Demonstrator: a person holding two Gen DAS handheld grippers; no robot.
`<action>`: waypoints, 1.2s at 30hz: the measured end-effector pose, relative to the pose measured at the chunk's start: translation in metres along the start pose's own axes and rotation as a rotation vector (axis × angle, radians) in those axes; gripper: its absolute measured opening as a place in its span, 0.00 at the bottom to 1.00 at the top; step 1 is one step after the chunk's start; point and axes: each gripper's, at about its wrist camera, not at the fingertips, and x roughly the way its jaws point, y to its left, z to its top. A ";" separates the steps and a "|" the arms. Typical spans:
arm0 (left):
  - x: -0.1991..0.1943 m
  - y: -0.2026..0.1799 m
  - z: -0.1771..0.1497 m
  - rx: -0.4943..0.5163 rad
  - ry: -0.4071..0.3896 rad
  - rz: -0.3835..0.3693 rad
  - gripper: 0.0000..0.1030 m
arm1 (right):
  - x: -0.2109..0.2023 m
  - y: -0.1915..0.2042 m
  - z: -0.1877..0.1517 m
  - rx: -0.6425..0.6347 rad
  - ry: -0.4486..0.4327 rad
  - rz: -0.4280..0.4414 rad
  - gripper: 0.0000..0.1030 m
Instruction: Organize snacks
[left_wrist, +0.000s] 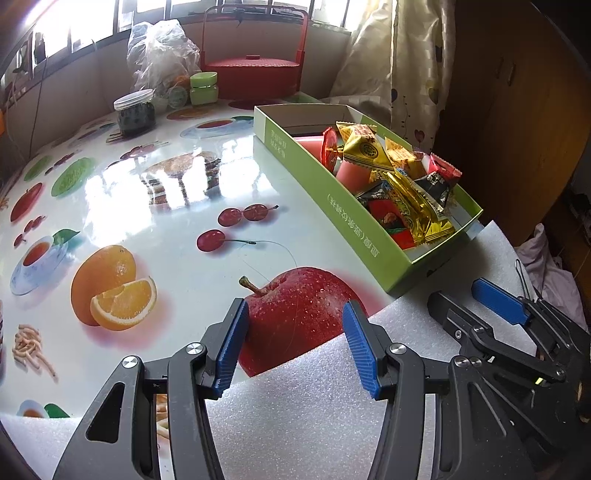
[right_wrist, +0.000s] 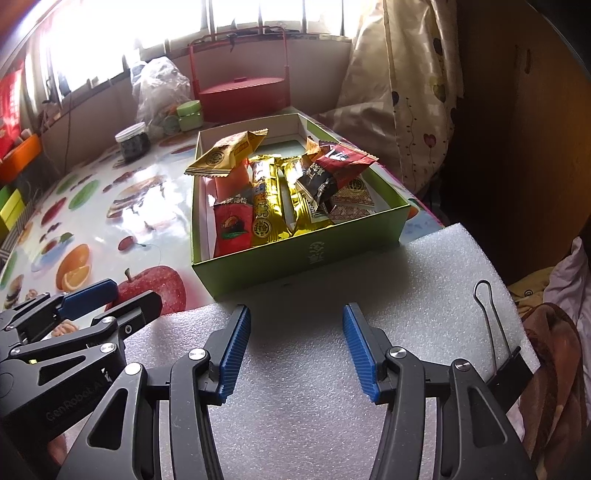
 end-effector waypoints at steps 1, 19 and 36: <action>0.000 0.000 0.000 0.000 0.000 0.001 0.52 | 0.000 0.000 0.000 0.000 0.000 0.000 0.51; 0.001 -0.003 0.000 0.018 -0.003 0.026 0.53 | -0.001 -0.002 0.001 0.003 -0.005 -0.001 0.51; 0.001 -0.003 -0.001 0.023 -0.005 0.035 0.53 | -0.001 -0.003 0.001 0.003 -0.006 -0.001 0.51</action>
